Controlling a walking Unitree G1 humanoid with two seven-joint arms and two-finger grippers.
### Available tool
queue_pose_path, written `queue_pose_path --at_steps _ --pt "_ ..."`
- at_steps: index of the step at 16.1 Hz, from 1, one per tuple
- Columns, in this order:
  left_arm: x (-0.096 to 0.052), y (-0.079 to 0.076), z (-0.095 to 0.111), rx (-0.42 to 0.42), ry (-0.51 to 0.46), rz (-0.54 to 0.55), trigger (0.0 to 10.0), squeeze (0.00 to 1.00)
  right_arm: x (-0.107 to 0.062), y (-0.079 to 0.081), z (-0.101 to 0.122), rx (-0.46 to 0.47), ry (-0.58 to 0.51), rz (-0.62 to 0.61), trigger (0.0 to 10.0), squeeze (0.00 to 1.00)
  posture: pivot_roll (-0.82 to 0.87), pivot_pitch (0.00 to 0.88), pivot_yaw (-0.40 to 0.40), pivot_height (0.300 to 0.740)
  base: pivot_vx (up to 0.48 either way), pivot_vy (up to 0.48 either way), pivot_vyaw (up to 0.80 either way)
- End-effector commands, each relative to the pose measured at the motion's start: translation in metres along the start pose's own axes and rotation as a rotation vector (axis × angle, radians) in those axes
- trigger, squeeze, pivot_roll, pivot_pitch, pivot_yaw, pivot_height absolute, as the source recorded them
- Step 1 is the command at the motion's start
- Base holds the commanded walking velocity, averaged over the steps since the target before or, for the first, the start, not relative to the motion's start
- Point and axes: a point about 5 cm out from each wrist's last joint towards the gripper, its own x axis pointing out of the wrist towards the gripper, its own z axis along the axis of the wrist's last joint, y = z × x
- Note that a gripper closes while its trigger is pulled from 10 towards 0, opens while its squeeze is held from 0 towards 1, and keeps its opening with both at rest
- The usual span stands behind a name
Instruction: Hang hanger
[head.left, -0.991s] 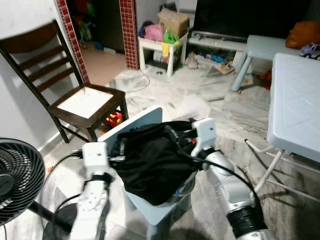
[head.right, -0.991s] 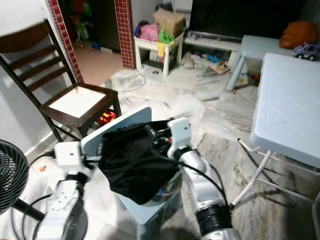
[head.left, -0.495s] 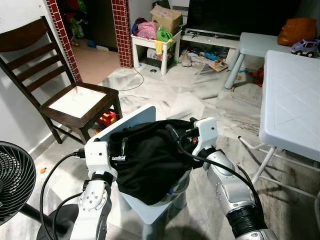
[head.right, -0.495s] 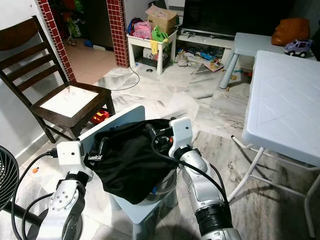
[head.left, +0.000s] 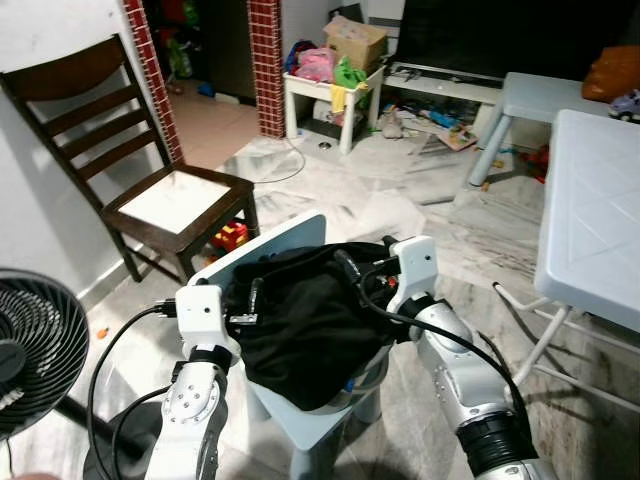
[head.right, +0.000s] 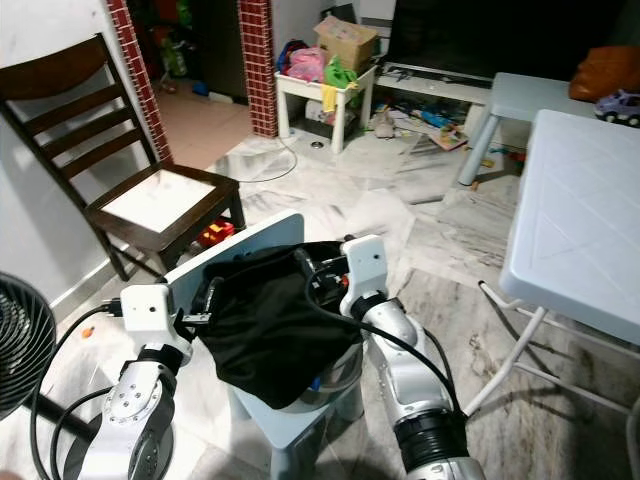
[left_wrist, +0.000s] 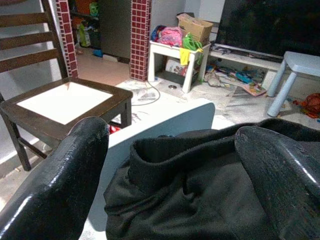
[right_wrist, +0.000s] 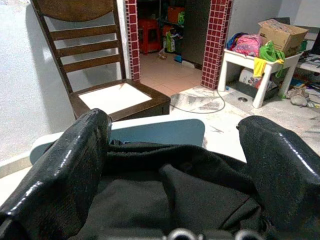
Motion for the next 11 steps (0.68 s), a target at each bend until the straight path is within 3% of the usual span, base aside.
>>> queue_pose_path --at_steps 1,8,11 --pt "-0.0001 0.0009 -0.0028 0.001 0.016 0.002 10.0 0.0 0.0001 -0.0007 0.0037 -0.003 -0.009 0.004 10.0 0.0 0.04 0.0 -0.027 0.74 0.255 0.0 0.0" --pt "0.0003 -0.0006 -0.0061 0.008 0.036 -0.003 10.0 0.0 -0.0005 0.001 0.0033 -0.004 -0.007 0.016 10.0 0.0 0.03 0.0 -0.029 0.74 0.249 0.0 0.0" --pt "-0.0004 0.001 -0.0081 0.012 0.045 0.007 10.0 0.0 -0.0007 0.002 0.0023 -0.002 -0.004 0.02 10.0 0.0 0.03 0.0 -0.028 0.74 0.0 0.0 0.0"
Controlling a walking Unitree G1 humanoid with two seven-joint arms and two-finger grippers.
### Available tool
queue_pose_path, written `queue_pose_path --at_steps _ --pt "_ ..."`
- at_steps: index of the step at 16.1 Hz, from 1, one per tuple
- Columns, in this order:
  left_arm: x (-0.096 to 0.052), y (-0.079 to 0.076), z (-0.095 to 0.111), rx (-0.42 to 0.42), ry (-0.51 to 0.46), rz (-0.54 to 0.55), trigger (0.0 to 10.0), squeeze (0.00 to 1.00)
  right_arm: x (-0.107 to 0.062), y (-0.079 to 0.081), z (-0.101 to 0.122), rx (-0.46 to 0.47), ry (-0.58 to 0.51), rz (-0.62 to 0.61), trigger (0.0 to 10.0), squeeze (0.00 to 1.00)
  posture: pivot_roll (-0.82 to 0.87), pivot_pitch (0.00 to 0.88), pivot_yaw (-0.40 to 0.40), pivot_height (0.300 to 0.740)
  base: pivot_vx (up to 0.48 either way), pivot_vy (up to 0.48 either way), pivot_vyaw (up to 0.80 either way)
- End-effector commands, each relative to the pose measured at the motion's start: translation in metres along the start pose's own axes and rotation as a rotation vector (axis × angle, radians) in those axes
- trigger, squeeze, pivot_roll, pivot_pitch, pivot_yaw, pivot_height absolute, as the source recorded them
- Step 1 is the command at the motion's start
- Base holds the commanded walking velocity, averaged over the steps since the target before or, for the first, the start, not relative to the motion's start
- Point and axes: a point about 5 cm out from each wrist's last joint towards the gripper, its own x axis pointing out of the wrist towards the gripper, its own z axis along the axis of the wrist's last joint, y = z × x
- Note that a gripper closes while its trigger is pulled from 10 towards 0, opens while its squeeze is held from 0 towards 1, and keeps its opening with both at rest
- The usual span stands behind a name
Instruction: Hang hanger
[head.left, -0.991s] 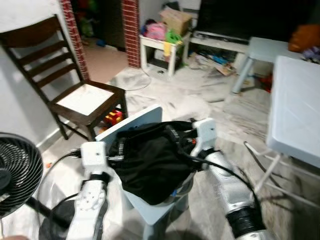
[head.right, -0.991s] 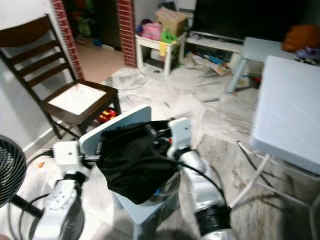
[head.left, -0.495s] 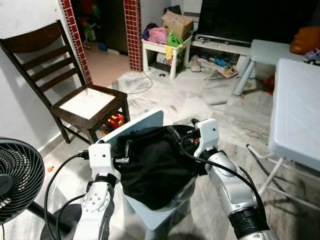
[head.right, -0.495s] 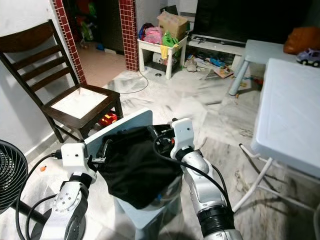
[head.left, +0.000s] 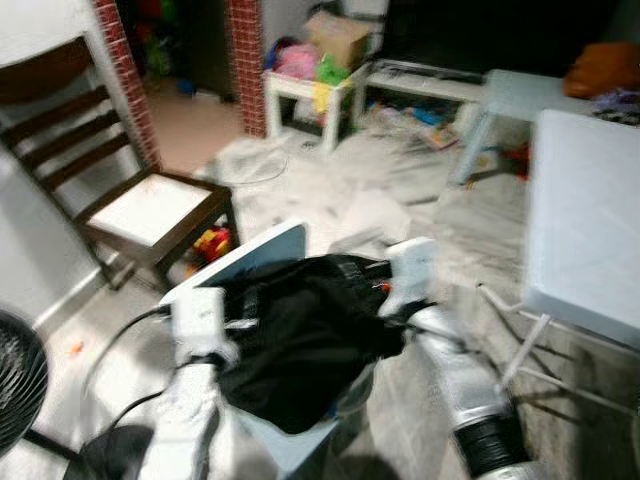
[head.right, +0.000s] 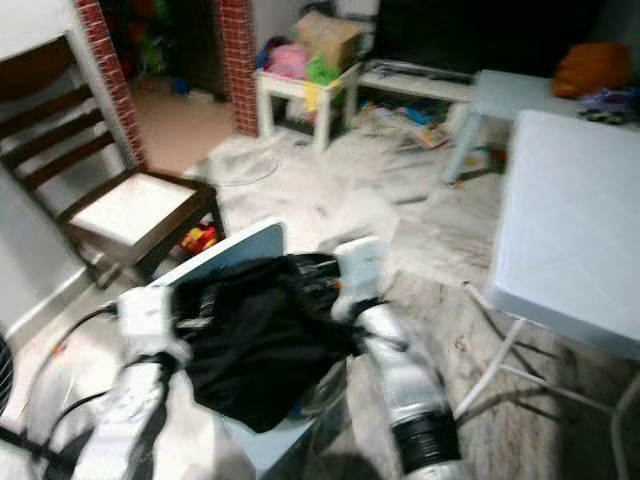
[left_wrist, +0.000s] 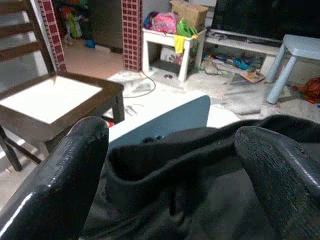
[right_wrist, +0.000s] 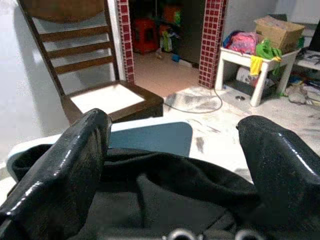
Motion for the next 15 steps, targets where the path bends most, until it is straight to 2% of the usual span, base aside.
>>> queue_pose_path --at_steps 1,4,6,8,10,12,14,15 --pt "0.0 -0.007 0.0 -0.008 0.003 -0.018 10.0 0.0 -0.004 -0.01 0.003 -0.016 -0.003 -0.026 10.0 0.0 0.04 0.0 -0.028 0.74 0.0 0.0 0.0" --pt "0.001 0.0 0.0 0.027 0.011 0.04 10.0 0.0 -0.004 -0.009 0.001 -0.013 0.003 -0.02 10.0 0.0 0.04 0.0 -0.025 0.74 0.0 0.0 0.0" --pt "0.001 0.011 0.0 0.058 0.007 0.092 10.0 0.0 -0.004 -0.009 0.001 -0.009 0.004 -0.018 10.0 0.0 0.04 0.0 -0.025 0.74 0.0 0.0 0.0" --pt "0.006 0.036 0.001 0.098 0.038 0.146 10.0 0.0 -0.004 -0.008 0.001 -0.009 0.007 -0.015 10.0 0.0 0.04 0.0 -0.026 0.74 0.0 0.0 0.0" --pt "0.012 0.046 0.006 0.104 0.065 0.127 10.0 0.0 -0.003 -0.008 0.003 -0.012 0.004 -0.01 10.0 0.0 0.04 0.0 -0.026 0.74 0.0 0.0 0.0" --pt "0.016 0.059 -0.003 0.134 0.172 0.104 10.0 0.0 -0.005 -0.008 0.004 -0.013 0.001 -0.01 10.0 0.0 0.04 0.0 -0.026 0.74 0.0 0.0 0.0" --pt "0.019 0.062 -0.007 0.124 0.212 0.094 10.0 0.0 -0.008 -0.005 0.003 -0.008 0.006 -0.002 10.0 0.0 0.03 0.0 -0.021 0.74 0.0 0.0 0.0" --pt "0.022 0.058 -0.009 0.107 0.236 0.055 10.0 0.0 -0.01 -0.005 0.004 -0.004 0.006 0.0 10.0 0.0 0.02 0.0 -0.02 0.74 0.0 0.0 0.0"
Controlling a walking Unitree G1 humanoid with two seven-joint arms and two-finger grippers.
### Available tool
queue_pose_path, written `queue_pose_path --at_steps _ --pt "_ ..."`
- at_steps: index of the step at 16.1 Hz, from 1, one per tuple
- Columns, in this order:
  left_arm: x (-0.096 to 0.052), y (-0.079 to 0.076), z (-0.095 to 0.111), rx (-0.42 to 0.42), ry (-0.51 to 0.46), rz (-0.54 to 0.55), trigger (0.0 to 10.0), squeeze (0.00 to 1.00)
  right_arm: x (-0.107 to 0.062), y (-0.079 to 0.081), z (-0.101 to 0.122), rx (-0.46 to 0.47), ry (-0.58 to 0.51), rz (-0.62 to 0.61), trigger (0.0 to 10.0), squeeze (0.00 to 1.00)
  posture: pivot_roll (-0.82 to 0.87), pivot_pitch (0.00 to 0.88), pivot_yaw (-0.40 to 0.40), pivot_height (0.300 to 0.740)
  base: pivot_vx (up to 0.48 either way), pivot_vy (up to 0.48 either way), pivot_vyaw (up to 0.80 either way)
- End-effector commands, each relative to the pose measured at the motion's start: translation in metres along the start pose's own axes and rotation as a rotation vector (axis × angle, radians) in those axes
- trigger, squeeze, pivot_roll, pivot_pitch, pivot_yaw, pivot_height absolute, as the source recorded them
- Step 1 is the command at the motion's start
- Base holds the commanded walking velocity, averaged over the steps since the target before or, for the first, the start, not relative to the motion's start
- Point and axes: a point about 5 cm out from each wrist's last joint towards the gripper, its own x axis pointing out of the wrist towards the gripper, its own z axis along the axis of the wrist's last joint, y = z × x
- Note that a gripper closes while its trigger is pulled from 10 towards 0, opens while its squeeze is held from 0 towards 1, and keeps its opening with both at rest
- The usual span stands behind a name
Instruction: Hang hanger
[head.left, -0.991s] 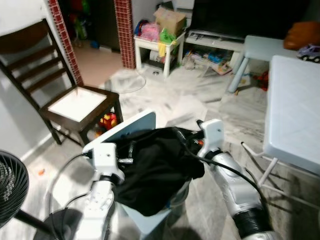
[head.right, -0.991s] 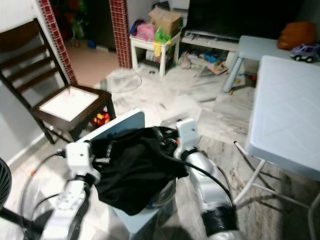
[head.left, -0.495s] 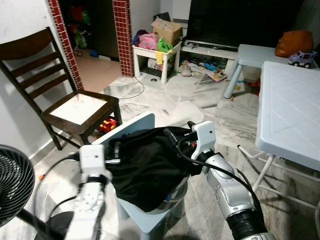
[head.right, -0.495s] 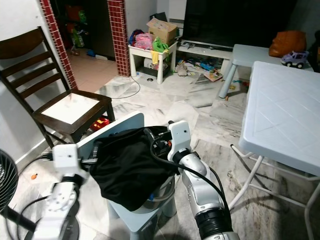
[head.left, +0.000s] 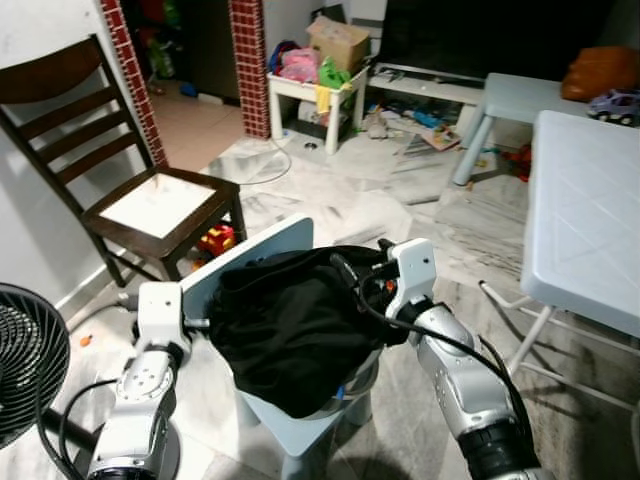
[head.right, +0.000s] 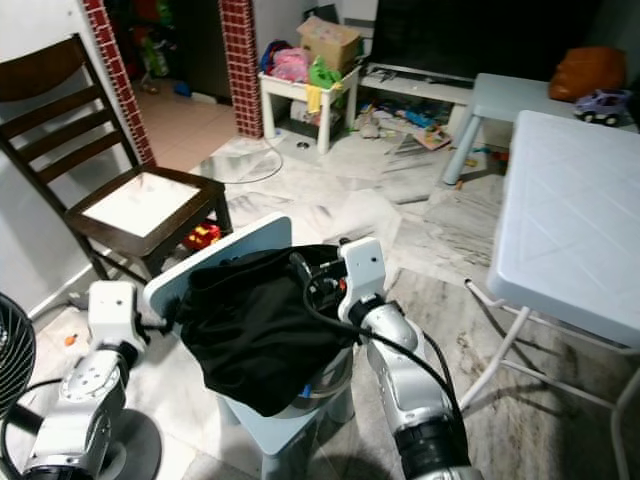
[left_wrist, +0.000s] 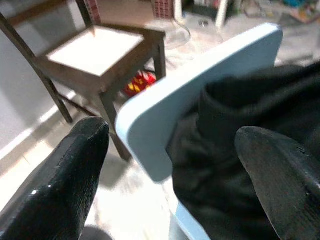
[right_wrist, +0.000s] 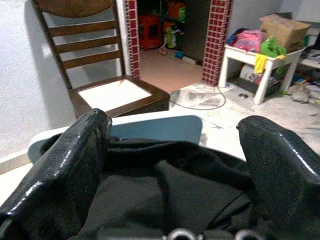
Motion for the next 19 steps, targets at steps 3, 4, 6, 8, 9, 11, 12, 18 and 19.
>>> queue_pose_path --at_steps 3,4,6,8,9,11,12,18,19 --pt "0.004 -0.026 0.023 -0.024 -0.092 -0.114 10.0 0.0 0.001 0.0 0.01 -0.01 -0.02 0.017 10.0 0.0 0.01 0.0 -0.02 0.74 0.0 0.0 0.0" --pt "0.004 -0.028 0.023 -0.03 -0.095 -0.121 10.0 0.0 0.001 -0.001 0.01 -0.011 -0.019 0.016 10.0 0.0 0.01 0.0 -0.02 0.74 0.0 0.0 0.0" --pt "-0.008 -0.046 0.021 -0.06 -0.132 -0.161 10.0 0.0 0.001 -0.002 0.012 -0.032 -0.026 0.019 10.0 0.0 0.01 0.0 -0.024 0.74 0.0 0.0 0.0" --pt "-0.015 -0.054 0.015 -0.083 -0.125 -0.184 10.0 0.0 0.001 0.001 0.011 -0.026 -0.022 0.026 10.0 0.0 0.02 0.0 -0.031 0.74 0.0 0.0 0.73" --pt "-0.016 -0.054 0.014 -0.079 -0.126 -0.188 10.0 0.0 0.001 0.003 0.011 -0.023 -0.019 0.032 10.0 0.0 0.02 0.0 -0.033 0.74 0.0 0.0 0.54" --pt "-0.017 -0.05 0.015 -0.079 -0.13 -0.178 10.0 0.0 0.001 0.004 0.009 -0.022 -0.013 0.035 10.0 0.0 0.02 0.0 -0.033 0.74 0.12 0.0 0.48" --pt "-0.016 -0.047 0.017 -0.074 -0.136 -0.174 10.0 0.0 0.001 0.003 0.009 -0.022 -0.012 0.035 10.0 0.0 0.02 0.0 -0.033 0.74 0.27 0.24 0.0" --pt "-0.014 -0.047 0.019 -0.066 -0.136 -0.177 10.0 0.0 0.0 0.001 0.007 -0.02 -0.007 0.022 10.0 0.0 0.02 0.0 -0.03 0.74 0.279 0.347 0.0" --pt "-0.014 -0.049 0.019 -0.073 -0.139 -0.181 10.0 0.0 0.0 0.001 0.007 -0.021 -0.005 0.023 10.0 0.0 0.02 0.0 -0.03 0.74 0.266 0.401 0.0"
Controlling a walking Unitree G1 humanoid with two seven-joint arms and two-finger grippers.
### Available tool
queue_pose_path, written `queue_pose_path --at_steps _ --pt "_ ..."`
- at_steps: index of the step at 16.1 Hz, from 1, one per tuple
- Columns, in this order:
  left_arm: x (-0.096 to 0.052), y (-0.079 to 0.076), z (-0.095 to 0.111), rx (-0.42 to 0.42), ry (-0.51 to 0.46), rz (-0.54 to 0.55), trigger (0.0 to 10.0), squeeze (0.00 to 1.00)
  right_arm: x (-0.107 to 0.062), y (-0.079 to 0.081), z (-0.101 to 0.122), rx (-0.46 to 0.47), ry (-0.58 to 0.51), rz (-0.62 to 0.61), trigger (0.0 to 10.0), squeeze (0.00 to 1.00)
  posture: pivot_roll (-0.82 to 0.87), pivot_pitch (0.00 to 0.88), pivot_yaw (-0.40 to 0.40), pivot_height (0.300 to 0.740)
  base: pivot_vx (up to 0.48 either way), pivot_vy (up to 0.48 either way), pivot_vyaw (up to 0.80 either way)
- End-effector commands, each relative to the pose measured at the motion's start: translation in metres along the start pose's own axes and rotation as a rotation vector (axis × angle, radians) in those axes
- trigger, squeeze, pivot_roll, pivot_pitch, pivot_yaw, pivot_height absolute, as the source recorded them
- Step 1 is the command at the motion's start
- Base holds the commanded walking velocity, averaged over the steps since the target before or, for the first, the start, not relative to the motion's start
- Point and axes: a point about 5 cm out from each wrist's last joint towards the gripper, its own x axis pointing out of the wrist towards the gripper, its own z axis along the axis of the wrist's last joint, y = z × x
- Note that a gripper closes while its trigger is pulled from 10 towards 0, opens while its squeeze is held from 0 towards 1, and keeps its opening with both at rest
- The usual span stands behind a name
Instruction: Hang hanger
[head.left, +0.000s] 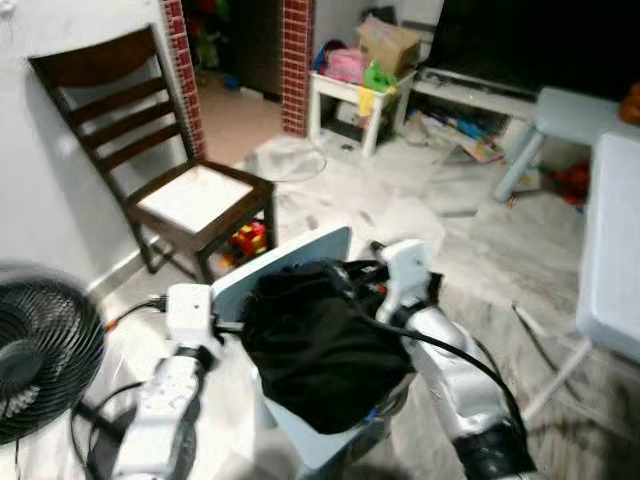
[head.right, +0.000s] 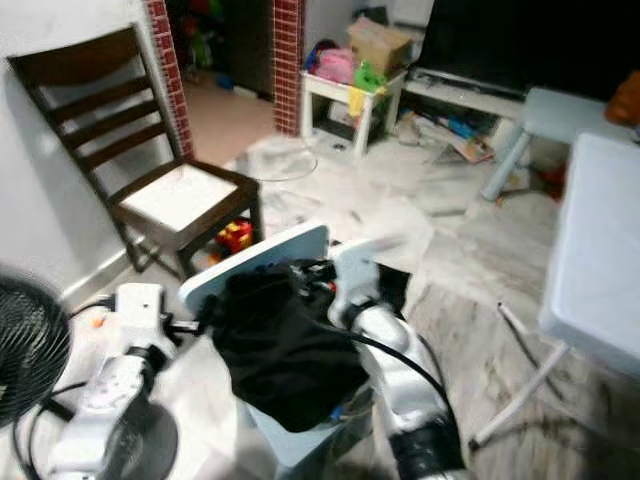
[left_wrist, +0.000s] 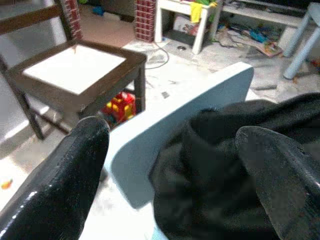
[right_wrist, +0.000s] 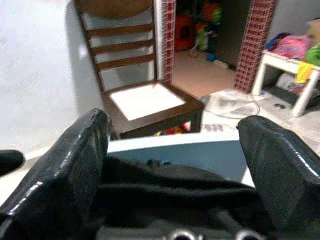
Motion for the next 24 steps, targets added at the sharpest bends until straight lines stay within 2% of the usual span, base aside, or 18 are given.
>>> queue_pose_path --at_steps 1,4,13,15,17,18,19,21,24 --pt "0.002 -0.009 0.005 -0.005 -0.019 -0.026 10.0 0.0 -0.005 -0.01 0.0 -0.014 0.006 -0.026 10.0 0.0 0.02 0.0 -0.032 0.74 0.266 0.401 0.0" --pt "0.001 -0.011 0.0 0.008 0.004 -0.024 10.0 0.0 -0.004 -0.009 0.001 -0.014 0.001 -0.021 10.0 0.0 0.03 0.0 -0.034 0.74 0.308 0.365 0.0" --pt "0.003 -0.014 -0.004 0.003 0.023 -0.025 10.0 0.0 -0.004 -0.011 -0.003 0.0 0.025 -0.046 10.0 0.0 0.03 0.0 -0.028 0.74 0.0 0.0 0.0" --pt "0.004 -0.013 -0.008 -0.003 0.064 -0.022 10.0 0.0 -0.004 -0.011 -0.003 -0.005 0.03 -0.046 10.0 0.0 0.04 0.0 -0.034 0.74 0.0 0.0 -0.52" --pt "0.004 -0.012 -0.019 0.026 0.135 -0.017 10.0 0.0 -0.003 -0.011 -0.003 -0.005 0.033 -0.044 10.0 0.0 0.03 0.0 -0.036 0.74 0.0 0.0 -0.8" --pt "0.002 -0.013 -0.028 0.022 0.2 -0.043 10.0 0.0 -0.003 -0.011 -0.003 -0.004 0.035 -0.042 10.0 0.0 0.03 0.0 -0.037 0.74 0.0 0.0 -0.8" --pt "0.002 -0.013 -0.03 0.024 0.215 -0.047 10.0 0.0 -0.003 -0.011 -0.003 -0.001 0.037 -0.042 10.0 0.0 0.03 0.0 -0.037 0.74 0.0 0.0 -0.8" --pt "0.002 -0.006 -0.038 0.051 0.289 0.002 10.0 0.0 -0.003 -0.011 -0.002 -0.009 0.031 -0.042 10.0 0.0 0.03 0.0 -0.035 0.74 0.0 0.0 -0.4" --pt "0.005 0.005 -0.036 0.064 0.283 0.093 10.0 0.0 -0.004 -0.012 -0.002 -0.013 0.032 -0.042 10.0 0.0 0.03 0.0 -0.034 0.74 0.0 0.0 0.0"
